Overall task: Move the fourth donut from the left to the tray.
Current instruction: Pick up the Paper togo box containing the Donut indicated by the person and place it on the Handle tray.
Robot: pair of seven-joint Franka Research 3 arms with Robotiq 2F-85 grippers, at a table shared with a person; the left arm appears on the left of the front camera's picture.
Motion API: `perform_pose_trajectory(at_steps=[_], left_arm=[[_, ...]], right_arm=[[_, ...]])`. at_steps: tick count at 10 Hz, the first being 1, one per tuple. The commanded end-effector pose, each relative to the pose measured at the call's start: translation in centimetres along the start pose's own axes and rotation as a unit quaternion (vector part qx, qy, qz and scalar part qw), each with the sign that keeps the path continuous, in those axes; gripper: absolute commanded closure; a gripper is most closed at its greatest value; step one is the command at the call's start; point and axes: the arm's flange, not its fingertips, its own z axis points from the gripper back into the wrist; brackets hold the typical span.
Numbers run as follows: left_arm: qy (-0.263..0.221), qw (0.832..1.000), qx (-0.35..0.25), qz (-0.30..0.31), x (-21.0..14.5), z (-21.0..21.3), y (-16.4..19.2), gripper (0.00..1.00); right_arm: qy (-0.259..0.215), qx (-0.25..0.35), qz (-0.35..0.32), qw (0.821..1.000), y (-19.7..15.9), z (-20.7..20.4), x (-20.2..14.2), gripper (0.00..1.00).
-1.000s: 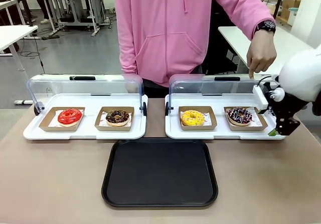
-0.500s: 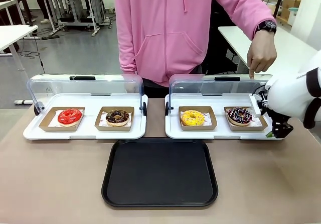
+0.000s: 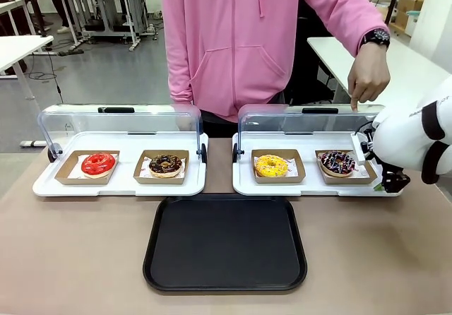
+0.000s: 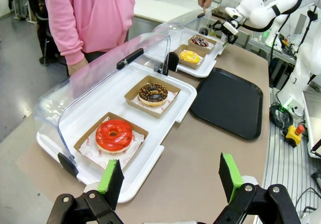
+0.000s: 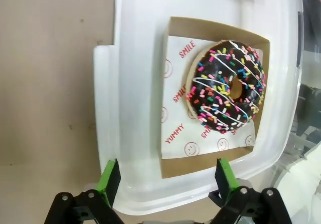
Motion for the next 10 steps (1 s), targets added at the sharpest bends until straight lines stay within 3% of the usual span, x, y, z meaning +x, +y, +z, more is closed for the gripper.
perform_pose_trajectory(at_steps=[1,9,10], left_arm=[[-0.01,1.0,-0.003,-0.012,0.1,0.2,0.1,0.0],[-0.01,1.0,-0.003,-0.012,0.1,0.2,0.1,0.0],[-0.01,1.0,-0.003,-0.012,0.1,0.2,0.1,0.0]], right_arm=[[-0.001,-0.008,-0.005,1.0,-0.9,-0.9,-0.5,0.0],[-0.018,0.013,-0.003,1.0,-1.5,-2.8,-0.8,0.0],[-0.022,0.015,-0.004,1.0,-1.5,-2.9,-0.7,0.6]])
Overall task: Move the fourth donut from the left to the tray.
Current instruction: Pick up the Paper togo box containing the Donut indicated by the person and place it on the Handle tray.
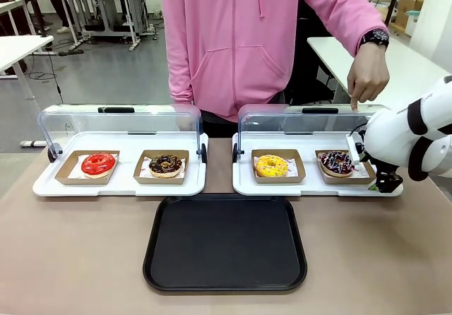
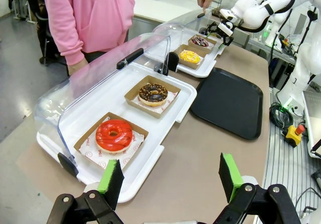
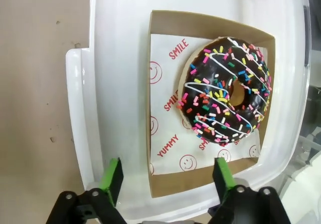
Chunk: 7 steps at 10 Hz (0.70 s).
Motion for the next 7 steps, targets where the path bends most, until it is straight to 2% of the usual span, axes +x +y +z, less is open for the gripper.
perform_pose_trajectory(at_steps=[1,2,4,5,6,7], left_arm=[[-0.01,1.0,-0.003,-0.012,0.08,0.15,0.06,0.0],[-0.01,1.0,-0.003,-0.012,0.08,0.15,0.06,0.0],[-0.01,1.0,-0.003,-0.012,0.08,0.15,0.06,0.0],[-0.01,1.0,-0.003,-0.012,0.08,0.15,0.06,0.0],[-0.01,1.0,-0.003,-0.012,0.08,0.15,0.06,0.0],[-0.01,1.0,-0.003,-0.012,0.08,0.15,0.06,0.0]], right_arm=[[-0.016,0.006,0.01,1.0,-0.53,-0.36,-0.45,0.59],[-0.02,0.011,0.012,1.0,-0.6,-0.33,-0.45,1.0],[-0.022,0.018,0.019,0.999,-0.7,0.02,-0.53,1.0],[-0.025,0.024,0.022,0.999,-0.72,-0.02,-0.53,0.87],[-0.025,0.028,0.023,0.999,-0.65,-0.01,-0.51,0.96],[-0.024,0.033,0.025,0.999,-0.7,0.02,-0.58,1.0]])
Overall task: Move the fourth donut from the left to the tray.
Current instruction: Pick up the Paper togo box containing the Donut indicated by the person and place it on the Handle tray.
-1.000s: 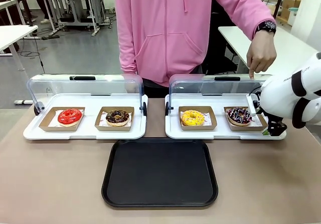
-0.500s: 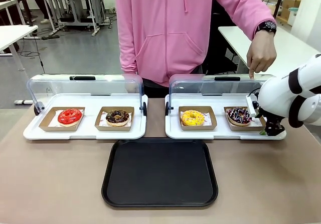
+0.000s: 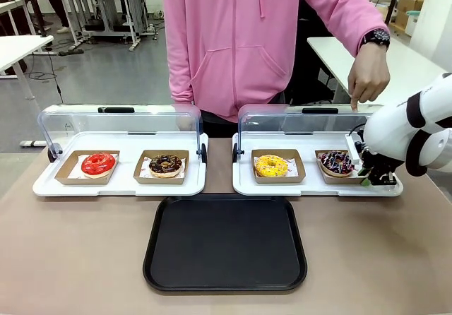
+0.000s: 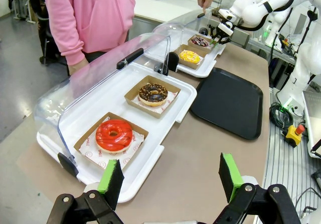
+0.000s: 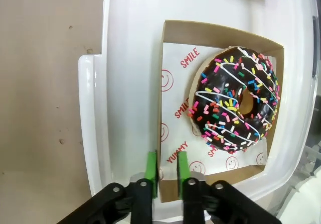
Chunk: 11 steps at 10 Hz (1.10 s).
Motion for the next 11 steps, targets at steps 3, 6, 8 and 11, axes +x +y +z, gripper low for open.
perform_pose_trajectory(at_steps=[3,6,8,11], left_arm=[[-0.01,1.0,-0.003,-0.012,0.08,0.15,0.06,0.0],[-0.01,1.0,-0.003,-0.012,0.08,0.15,0.06,0.0],[-0.01,1.0,-0.003,-0.012,0.08,0.15,0.06,0.0],[-0.01,1.0,-0.003,-0.012,0.08,0.15,0.06,0.0]], right_arm=[[-0.008,0.014,0.017,1.0,-0.23,0.14,-0.88,1.0],[-0.031,0.047,0.033,0.998,-0.71,0.64,-1.15,1.0],[-0.002,0.012,0.006,1.0,0.13,-0.02,-0.44,1.0],[-0.007,0.023,0.012,1.0,0.02,0.06,-0.5,0.98]])
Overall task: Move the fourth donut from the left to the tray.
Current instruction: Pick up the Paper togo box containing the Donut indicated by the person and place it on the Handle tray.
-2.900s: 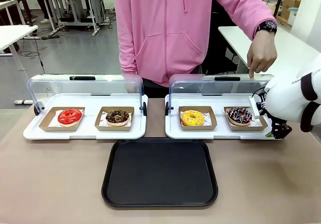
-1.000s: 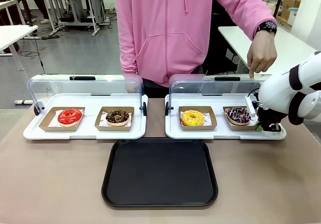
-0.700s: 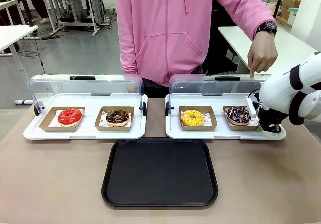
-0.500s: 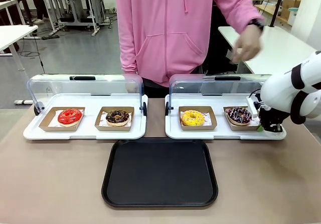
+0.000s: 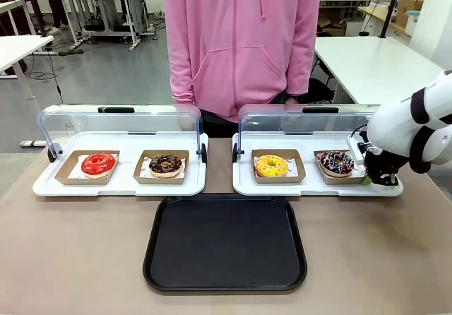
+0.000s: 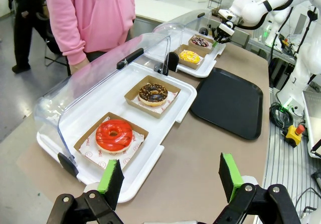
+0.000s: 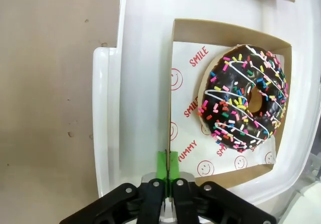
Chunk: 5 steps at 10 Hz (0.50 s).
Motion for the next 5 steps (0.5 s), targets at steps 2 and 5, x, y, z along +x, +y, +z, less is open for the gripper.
perform_pose_trajectory(at_steps=[2,5], left_arm=[[-0.01,1.0,-0.003,-0.012,0.1,0.2,0.1,0.0],[-0.01,1.0,-0.003,-0.012,0.1,0.2,0.1,0.0]], right_arm=[[0.008,-0.029,-0.029,0.999,-0.1,2.5,0.4,0.98],[0.006,-0.037,-0.057,0.998,-0.1,5.2,0.9,0.98]])
